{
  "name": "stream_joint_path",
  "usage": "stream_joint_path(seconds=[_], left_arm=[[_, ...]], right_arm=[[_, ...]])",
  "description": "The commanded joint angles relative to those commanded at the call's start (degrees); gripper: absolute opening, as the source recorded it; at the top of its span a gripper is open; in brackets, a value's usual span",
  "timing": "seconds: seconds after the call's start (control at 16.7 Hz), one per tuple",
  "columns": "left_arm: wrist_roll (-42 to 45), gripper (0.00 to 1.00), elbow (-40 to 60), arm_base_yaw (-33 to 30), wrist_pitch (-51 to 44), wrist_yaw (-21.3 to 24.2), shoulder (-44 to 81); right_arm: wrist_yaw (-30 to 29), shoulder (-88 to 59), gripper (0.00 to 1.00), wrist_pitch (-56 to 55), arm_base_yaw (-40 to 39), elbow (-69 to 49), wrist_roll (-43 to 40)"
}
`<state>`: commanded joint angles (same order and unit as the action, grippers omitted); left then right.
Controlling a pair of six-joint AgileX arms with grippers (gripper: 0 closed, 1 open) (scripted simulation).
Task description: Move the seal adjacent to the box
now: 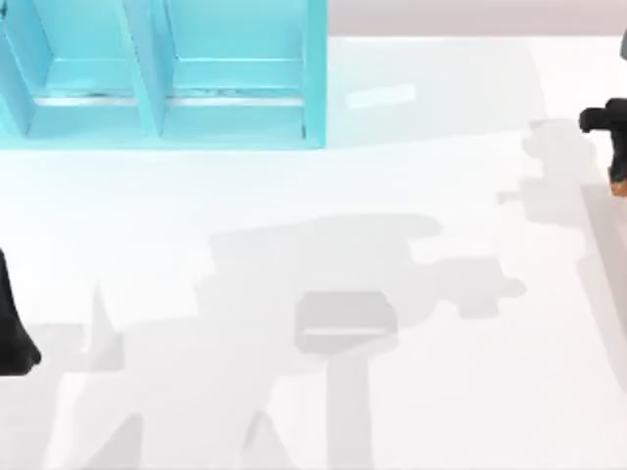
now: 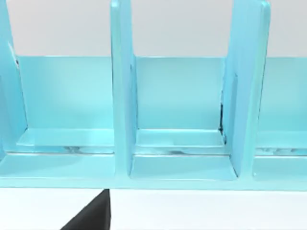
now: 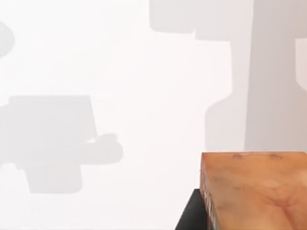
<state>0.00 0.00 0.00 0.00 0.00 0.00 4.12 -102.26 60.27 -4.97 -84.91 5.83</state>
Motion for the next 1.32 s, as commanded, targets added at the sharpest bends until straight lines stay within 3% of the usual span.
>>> stream_joint_path(seconds=[0.24,0.54,1.32], left_arm=[[0.0,1.00,0.0,0.0,0.0,0.0,0.0],[0.0,1.00,0.0,0.0,0.0,0.0,0.0],[0.0,1.00,0.0,0.0,0.0,0.0,0.0]], right_arm=[[-3.6,-0.9,0.00,1.9,-0.6,7.9,0.5],[-4.1,-1.2,0.00,2.6,-0.6,8.6,0.5],[-4.1,-1.2,0.98,2.6,-0.6,8.6,0.5]])
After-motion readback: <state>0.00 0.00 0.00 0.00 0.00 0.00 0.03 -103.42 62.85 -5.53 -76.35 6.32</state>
